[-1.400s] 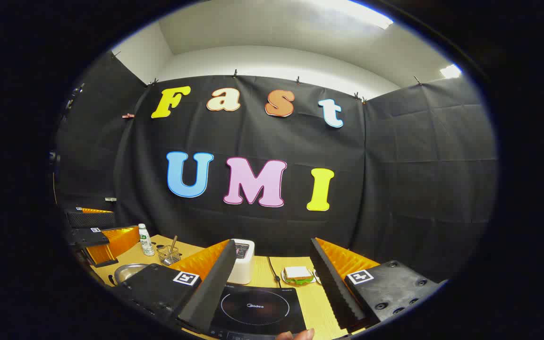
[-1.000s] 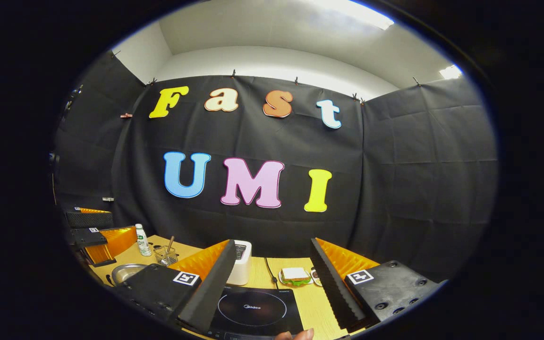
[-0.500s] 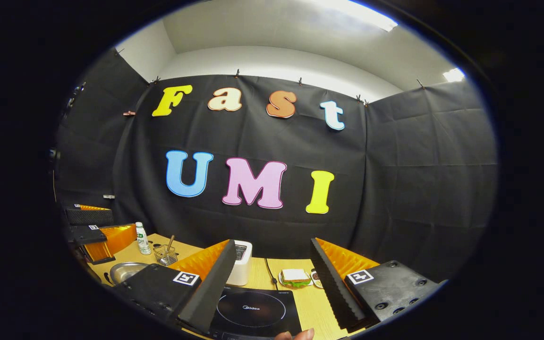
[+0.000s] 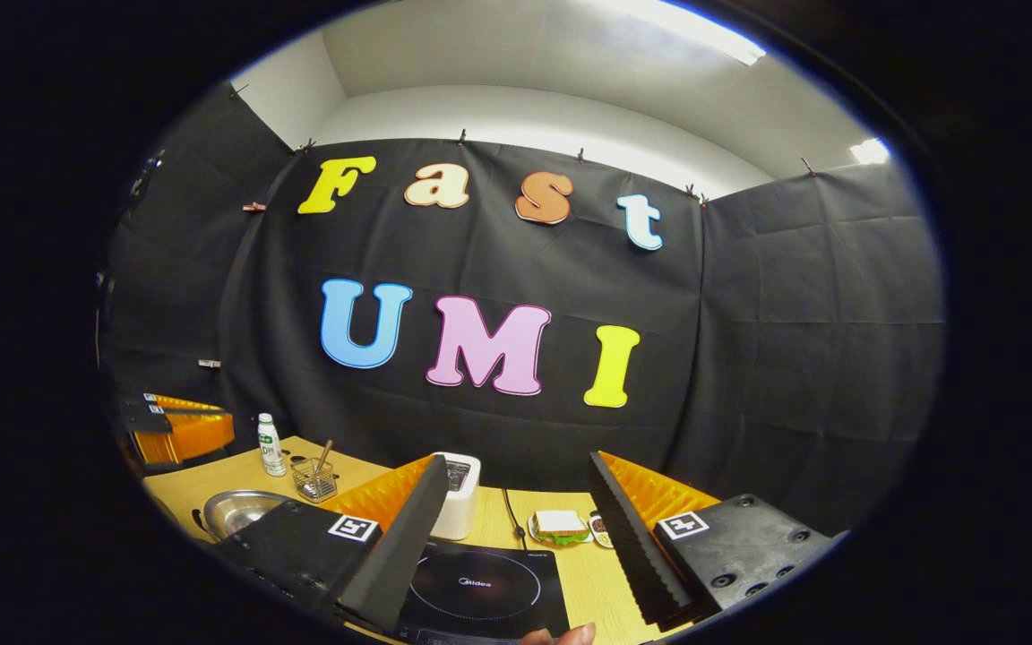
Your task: First push the handle of the pot to place it horizontally, then grasp the pot with both hands and set it on the induction cooktop.
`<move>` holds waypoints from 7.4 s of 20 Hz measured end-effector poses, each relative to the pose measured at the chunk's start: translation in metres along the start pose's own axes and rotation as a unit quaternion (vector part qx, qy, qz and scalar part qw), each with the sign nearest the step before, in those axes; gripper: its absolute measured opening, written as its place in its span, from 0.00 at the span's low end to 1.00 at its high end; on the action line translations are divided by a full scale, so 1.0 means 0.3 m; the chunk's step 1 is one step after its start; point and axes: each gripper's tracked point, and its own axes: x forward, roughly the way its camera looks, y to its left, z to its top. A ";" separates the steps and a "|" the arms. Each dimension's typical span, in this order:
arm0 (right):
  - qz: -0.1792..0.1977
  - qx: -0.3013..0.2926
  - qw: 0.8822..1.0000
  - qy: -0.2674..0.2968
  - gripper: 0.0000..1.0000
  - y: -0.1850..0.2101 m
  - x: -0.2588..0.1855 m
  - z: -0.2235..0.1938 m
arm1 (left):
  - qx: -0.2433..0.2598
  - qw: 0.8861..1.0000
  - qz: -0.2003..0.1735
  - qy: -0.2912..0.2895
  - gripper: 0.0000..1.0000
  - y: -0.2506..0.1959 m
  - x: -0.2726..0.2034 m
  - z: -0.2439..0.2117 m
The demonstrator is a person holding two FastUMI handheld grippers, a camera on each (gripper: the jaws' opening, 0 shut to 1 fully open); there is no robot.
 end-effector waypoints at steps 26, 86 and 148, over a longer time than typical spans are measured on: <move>0.001 -0.025 0.998 0.058 0.97 0.047 0.003 -0.135 | -0.006 0.868 -0.145 0.474 0.05 0.400 -0.290 -1.075; 0.104 -0.006 0.982 0.159 0.98 0.285 0.005 -0.321 | -0.015 0.970 0.037 0.238 0.97 1.006 -0.011 -0.835; 0.113 0.100 0.855 0.496 0.59 0.518 0.201 -0.938 | -0.047 0.943 0.008 0.331 0.59 0.562 0.336 -0.757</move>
